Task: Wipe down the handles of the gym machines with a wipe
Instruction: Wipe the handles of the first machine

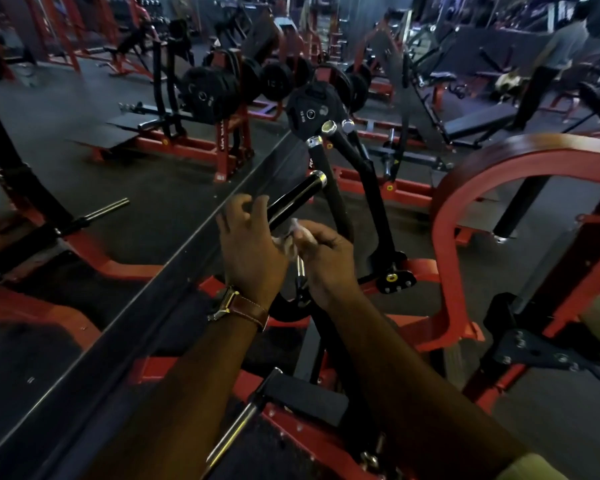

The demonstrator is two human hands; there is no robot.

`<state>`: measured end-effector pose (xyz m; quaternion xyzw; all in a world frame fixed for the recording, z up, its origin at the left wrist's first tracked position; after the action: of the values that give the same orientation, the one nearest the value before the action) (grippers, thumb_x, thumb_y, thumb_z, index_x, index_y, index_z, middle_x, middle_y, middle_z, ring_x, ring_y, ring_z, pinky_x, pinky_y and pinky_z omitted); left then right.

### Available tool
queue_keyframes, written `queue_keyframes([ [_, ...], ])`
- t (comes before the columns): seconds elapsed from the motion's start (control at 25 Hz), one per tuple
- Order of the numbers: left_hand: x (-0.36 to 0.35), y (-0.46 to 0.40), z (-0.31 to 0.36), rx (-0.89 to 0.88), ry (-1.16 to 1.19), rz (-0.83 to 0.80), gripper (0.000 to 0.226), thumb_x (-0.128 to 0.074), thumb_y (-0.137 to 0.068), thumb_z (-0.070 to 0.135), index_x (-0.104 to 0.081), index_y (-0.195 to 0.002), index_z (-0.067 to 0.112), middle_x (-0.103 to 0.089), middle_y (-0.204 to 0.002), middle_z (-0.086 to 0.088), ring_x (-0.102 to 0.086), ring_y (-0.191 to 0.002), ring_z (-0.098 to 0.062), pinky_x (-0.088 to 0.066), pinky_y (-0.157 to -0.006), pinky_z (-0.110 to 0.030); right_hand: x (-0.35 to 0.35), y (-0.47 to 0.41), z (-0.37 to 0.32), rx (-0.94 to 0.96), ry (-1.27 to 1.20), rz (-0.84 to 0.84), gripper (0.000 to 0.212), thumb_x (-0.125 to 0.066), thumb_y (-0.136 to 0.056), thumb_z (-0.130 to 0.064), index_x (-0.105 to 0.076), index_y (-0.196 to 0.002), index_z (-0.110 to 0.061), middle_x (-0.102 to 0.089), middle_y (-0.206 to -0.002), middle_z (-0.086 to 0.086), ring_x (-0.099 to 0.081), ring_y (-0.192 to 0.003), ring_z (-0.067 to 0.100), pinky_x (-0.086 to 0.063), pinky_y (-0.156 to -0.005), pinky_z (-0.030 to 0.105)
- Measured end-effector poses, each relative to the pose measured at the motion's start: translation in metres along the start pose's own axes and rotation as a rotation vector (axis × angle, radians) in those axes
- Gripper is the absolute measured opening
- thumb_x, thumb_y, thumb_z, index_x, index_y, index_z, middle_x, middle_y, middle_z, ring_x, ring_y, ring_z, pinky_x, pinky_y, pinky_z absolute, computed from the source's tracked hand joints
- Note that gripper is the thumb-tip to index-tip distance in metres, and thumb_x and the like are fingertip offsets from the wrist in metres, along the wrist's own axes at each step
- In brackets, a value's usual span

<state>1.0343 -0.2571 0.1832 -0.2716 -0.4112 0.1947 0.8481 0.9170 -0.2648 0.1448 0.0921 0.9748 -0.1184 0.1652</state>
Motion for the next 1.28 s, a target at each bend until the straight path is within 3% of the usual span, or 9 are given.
queue_keyframes([
  [0.16,-0.003,0.004,0.005,-0.254,-0.288,0.028,0.035,-0.059,-0.073,-0.001,-0.066,-0.103,0.014,-0.055,-0.118,-0.01,-0.044,-0.111,-0.032,-0.04,-0.086,-0.052,0.059,-0.008,0.013,-0.191,-0.234,0.118,0.024,-0.059,-0.099,-0.008,-0.066,-0.121,-0.002,-0.067,-0.11,0.015,-0.062,-0.109,0.028,-0.052,-0.096,0.034],
  [0.36,-0.036,0.016,0.043,-0.455,-0.372,-0.182,0.018,-0.068,-0.072,0.018,-0.065,-0.088,0.012,-0.06,-0.101,-0.009,-0.054,-0.1,-0.032,-0.039,-0.084,-0.044,0.117,-0.018,0.013,0.073,0.18,0.373,0.018,-0.068,-0.087,0.004,-0.074,-0.104,-0.002,-0.075,-0.095,0.008,-0.07,-0.088,0.014,-0.055,-0.079,0.029],
  [0.52,-0.101,0.02,0.058,-0.098,-0.144,-0.499,0.022,-0.063,-0.089,0.021,-0.065,-0.107,0.009,-0.058,-0.115,-0.011,-0.052,-0.111,-0.031,-0.043,-0.087,-0.038,0.123,-0.035,0.021,0.301,0.662,0.264,0.023,-0.075,-0.077,0.008,-0.076,-0.096,-0.003,-0.069,-0.091,-0.005,-0.061,-0.084,-0.016,-0.044,-0.077,0.003],
  [0.64,-0.134,0.014,0.047,0.041,-0.063,-0.541,0.024,-0.061,-0.09,0.022,-0.067,-0.106,0.005,-0.061,-0.109,-0.017,-0.057,-0.104,-0.036,-0.044,-0.085,-0.04,0.13,-0.047,0.034,0.33,0.731,0.085,0.022,-0.073,-0.076,0.011,-0.076,-0.095,0.0,-0.067,-0.097,0.008,-0.062,-0.093,-0.007,-0.04,-0.082,0.001],
  [0.8,-0.146,0.007,0.04,0.13,-0.003,-0.627,0.026,-0.057,-0.095,0.031,-0.069,-0.101,0.008,-0.069,-0.098,-0.011,-0.065,-0.089,-0.028,-0.054,-0.076,-0.041,0.131,-0.088,0.039,0.369,0.796,0.087,0.013,-0.071,-0.081,-0.01,-0.077,-0.093,-0.007,-0.065,-0.097,0.003,-0.064,-0.089,0.008,-0.048,-0.076,0.012],
  [0.96,-0.149,0.006,0.036,0.177,0.032,-0.707,0.025,-0.056,-0.095,0.037,-0.067,-0.087,0.015,-0.067,-0.079,-0.002,-0.065,-0.069,-0.019,-0.056,-0.063,-0.038,0.125,-0.107,0.032,0.49,0.942,0.041,0.01,-0.071,-0.083,-0.01,-0.076,-0.09,-0.016,-0.064,-0.095,-0.002,-0.061,-0.088,0.014,-0.042,-0.071,0.011],
  [1.04,-0.154,0.003,0.032,0.229,-0.024,-0.792,0.024,-0.063,-0.088,0.039,-0.066,-0.087,0.016,-0.068,-0.082,-0.003,-0.067,-0.072,-0.02,-0.056,-0.064,-0.035,0.131,-0.093,0.037,0.462,0.96,0.004,0.012,-0.068,-0.086,-0.01,-0.076,-0.095,-0.015,-0.06,-0.096,-0.001,-0.058,-0.09,0.013,-0.047,-0.072,0.02],
  [1.2,-0.159,-0.006,0.035,0.218,-0.144,-0.954,0.021,-0.064,-0.088,0.034,-0.067,-0.096,0.014,-0.07,-0.097,-0.007,-0.067,-0.086,-0.025,-0.057,-0.075,-0.036,0.143,-0.055,0.05,0.27,0.793,-0.1,0.01,-0.07,-0.083,0.007,-0.072,-0.091,0.002,-0.06,-0.095,0.007,-0.054,-0.085,0.007,-0.04,-0.079,0.006],
  [1.28,-0.16,-0.012,0.032,0.249,-0.07,-0.997,0.021,-0.072,-0.085,0.035,-0.069,-0.092,0.016,-0.071,-0.093,-0.003,-0.068,-0.085,-0.021,-0.057,-0.08,-0.038,0.141,-0.072,0.042,0.277,0.863,-0.112,0.021,-0.066,-0.077,0.017,-0.074,-0.09,0.003,-0.064,-0.098,0.016,-0.052,-0.089,0.013,-0.041,-0.078,0.013],
])
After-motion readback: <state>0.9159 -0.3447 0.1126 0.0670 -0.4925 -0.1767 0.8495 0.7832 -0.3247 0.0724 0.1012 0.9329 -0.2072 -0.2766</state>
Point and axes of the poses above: each hand's wrist, its own y-axis away from the middle knuckle, its own x-axis out of the back of the hand, z = x × y, the point moved 1 cm from there along -y, towards the middle knuckle
